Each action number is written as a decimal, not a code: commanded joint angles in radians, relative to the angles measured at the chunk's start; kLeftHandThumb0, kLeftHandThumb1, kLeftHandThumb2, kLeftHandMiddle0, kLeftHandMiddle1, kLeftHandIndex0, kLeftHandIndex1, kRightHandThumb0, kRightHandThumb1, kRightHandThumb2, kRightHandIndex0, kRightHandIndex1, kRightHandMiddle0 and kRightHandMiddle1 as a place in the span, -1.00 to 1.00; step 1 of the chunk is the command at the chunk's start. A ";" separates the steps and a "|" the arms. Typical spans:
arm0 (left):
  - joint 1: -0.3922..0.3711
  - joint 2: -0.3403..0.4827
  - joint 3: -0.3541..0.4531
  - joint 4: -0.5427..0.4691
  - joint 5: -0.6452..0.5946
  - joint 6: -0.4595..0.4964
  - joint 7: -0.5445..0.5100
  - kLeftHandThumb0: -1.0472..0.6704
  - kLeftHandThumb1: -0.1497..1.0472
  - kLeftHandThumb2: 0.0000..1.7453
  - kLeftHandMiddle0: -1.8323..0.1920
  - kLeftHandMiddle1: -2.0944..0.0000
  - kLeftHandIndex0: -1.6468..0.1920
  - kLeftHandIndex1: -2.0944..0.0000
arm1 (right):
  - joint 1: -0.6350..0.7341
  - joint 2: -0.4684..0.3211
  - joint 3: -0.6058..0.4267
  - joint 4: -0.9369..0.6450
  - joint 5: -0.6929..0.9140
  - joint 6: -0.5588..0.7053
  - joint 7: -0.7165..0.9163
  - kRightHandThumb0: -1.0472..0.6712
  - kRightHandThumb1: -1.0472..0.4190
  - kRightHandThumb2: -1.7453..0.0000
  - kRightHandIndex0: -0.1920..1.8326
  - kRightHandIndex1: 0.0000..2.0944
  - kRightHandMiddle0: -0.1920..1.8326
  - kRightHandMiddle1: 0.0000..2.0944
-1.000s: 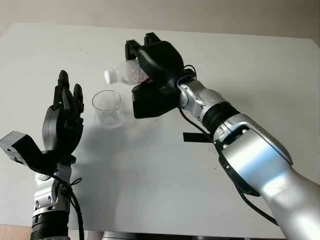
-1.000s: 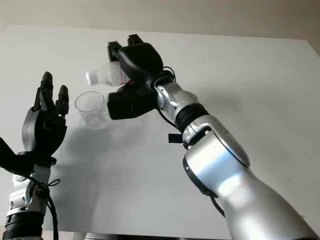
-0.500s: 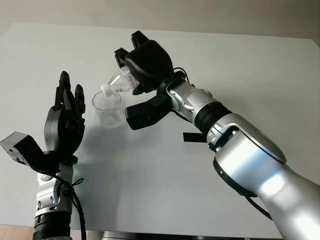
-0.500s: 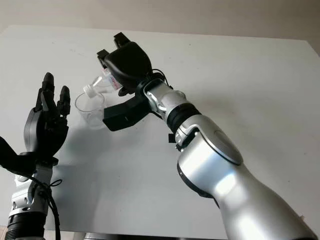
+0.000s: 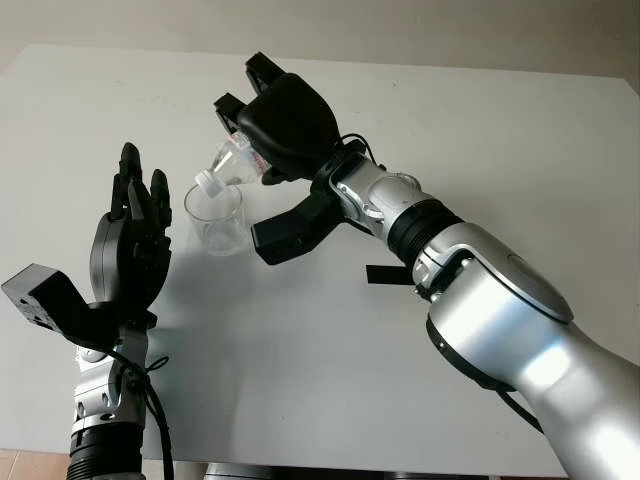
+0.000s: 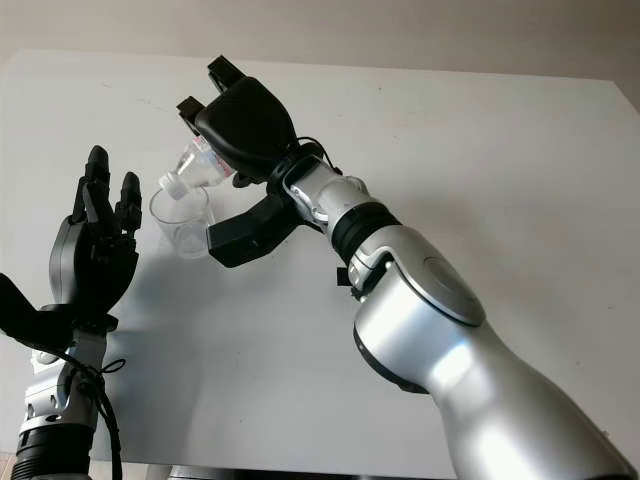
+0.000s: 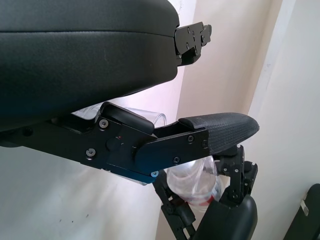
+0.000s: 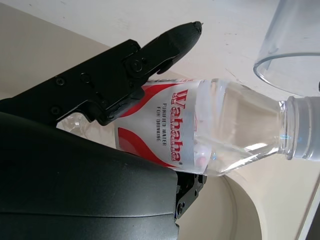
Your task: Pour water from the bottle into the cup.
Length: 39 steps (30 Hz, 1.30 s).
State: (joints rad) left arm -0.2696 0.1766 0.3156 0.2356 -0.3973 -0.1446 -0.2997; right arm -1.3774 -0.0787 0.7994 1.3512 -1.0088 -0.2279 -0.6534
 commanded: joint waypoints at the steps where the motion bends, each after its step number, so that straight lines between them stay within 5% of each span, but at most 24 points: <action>1: 0.000 0.001 -0.003 -0.004 0.009 0.002 0.008 -0.72 1.00 -0.26 0.98 0.95 0.99 0.97 | -0.040 -0.013 0.001 -0.001 -0.002 -0.004 -0.018 -0.15 -0.81 0.93 0.11 1.00 -0.39 0.85; 11: -0.002 0.002 -0.003 -0.002 0.000 -0.001 -0.002 -0.71 1.00 -0.25 0.98 0.95 1.00 0.97 | -0.039 -0.024 -0.017 -0.004 0.025 -0.014 -0.050 -0.15 -0.79 0.94 0.09 1.00 -0.44 0.80; 15: 0.007 0.004 -0.002 -0.006 0.003 -0.007 -0.007 -0.71 1.00 -0.25 0.98 0.95 1.00 0.97 | -0.026 -0.032 -0.143 -0.019 0.164 -0.071 -0.001 -0.08 -0.85 0.93 0.03 1.00 -0.53 0.72; 17: 0.010 0.005 -0.001 -0.008 0.001 -0.007 -0.010 -0.71 1.00 -0.25 0.98 0.95 1.00 0.98 | -0.019 -0.036 -0.211 -0.027 0.237 -0.092 0.034 -0.04 -0.94 0.91 0.04 1.00 -0.55 0.93; 21: 0.011 0.005 0.003 -0.005 -0.004 -0.004 -0.012 -0.71 1.00 -0.26 0.98 0.95 1.00 0.98 | 0.011 -0.046 -0.384 -0.046 0.432 -0.127 0.159 0.05 -0.67 0.22 0.39 1.00 0.18 1.00; 25: 0.005 0.003 0.006 -0.003 -0.016 0.020 -0.009 -0.71 1.00 -0.28 0.97 0.94 0.98 0.97 | 0.073 -0.061 -0.511 -0.077 0.583 -0.147 0.311 0.02 -0.65 0.29 0.48 1.00 0.42 1.00; 35: -0.009 0.003 -0.006 0.000 -0.013 0.052 -0.006 -0.75 1.00 -0.33 0.96 0.94 0.96 0.95 | 0.305 -0.099 -0.687 -0.251 0.802 -0.173 0.556 -0.02 -0.92 0.67 0.30 1.00 0.28 1.00; 39: -0.004 0.001 -0.011 -0.008 -0.007 0.056 0.003 -0.76 1.00 -0.32 0.94 0.94 0.95 0.95 | 0.416 -0.117 -0.792 -0.419 0.973 -0.047 0.752 0.01 -0.99 0.70 0.36 1.00 0.26 1.00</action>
State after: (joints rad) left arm -0.2727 0.1770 0.3087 0.2356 -0.4118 -0.0914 -0.2995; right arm -0.9938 -0.1777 0.0433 0.9933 -0.0777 -0.3096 0.0617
